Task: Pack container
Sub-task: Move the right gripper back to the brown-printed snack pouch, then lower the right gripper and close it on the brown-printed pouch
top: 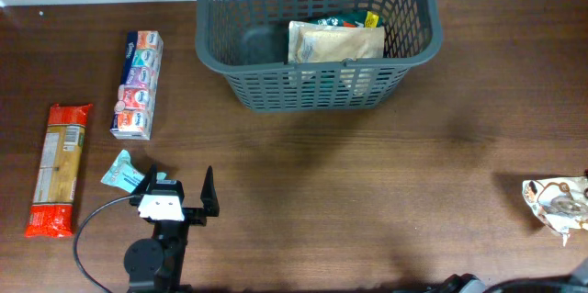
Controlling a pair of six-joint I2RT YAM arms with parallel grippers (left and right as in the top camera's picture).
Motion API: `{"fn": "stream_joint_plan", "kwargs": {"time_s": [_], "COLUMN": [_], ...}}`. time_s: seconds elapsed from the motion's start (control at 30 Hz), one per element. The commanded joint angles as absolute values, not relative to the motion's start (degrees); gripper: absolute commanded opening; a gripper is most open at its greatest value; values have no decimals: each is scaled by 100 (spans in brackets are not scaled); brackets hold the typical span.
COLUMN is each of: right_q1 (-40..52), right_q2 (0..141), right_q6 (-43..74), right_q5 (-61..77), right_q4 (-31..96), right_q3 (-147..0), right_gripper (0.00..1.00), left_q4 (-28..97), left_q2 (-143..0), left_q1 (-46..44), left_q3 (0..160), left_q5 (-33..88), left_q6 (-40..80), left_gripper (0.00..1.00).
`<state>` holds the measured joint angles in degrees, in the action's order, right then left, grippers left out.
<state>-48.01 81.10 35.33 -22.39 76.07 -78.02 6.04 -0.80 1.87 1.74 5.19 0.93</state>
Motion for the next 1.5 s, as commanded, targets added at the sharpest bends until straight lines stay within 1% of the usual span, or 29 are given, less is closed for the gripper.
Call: {"fn": "stream_joint_plan", "kwargs": {"time_s": [0.0, 0.3, 0.4, 0.9, 1.0, 1.17, 1.33, 1.47], "right_q1": [-5030, -5465, -5561, -6149, -6156, -6158, -6158, -6158], "right_q2": [8108, 8110, 8110, 8110, 8110, 8136, 8431, 8790], "right_q6": [3133, 2606, 2335, 2421, 2307, 1929, 1931, 1997], "right_q5": [-1708, -1302, -930, -296, -272, 215, 744, 753], "right_q4": [7240, 6257, 5927, 4845, 4657, 4128, 3708, 3566], "right_q3": [-7507, -7148, -6949, -5533, -5387, -5157, -5116, -5116], "right_gripper": [99, 99, 99, 99, 99, 99, 99, 99], "left_q4": [585, 585, 585, 585, 585, 585, 585, 585], "left_q2": [-34, -34, -34, -34, -34, -34, -34, -34], "left_q1": [215, 215, 215, 215, 215, 215, 215, 215], "left_q3": [132, 132, 132, 132, 132, 132, 132, 132], "left_q5": [561, 561, 558, 561, 561, 561, 561, 558], "left_q6": [58, 58, 58, 58, 58, 58, 58, 58], "left_gripper": [99, 99, 99, 99, 99, 99, 99, 99]}}
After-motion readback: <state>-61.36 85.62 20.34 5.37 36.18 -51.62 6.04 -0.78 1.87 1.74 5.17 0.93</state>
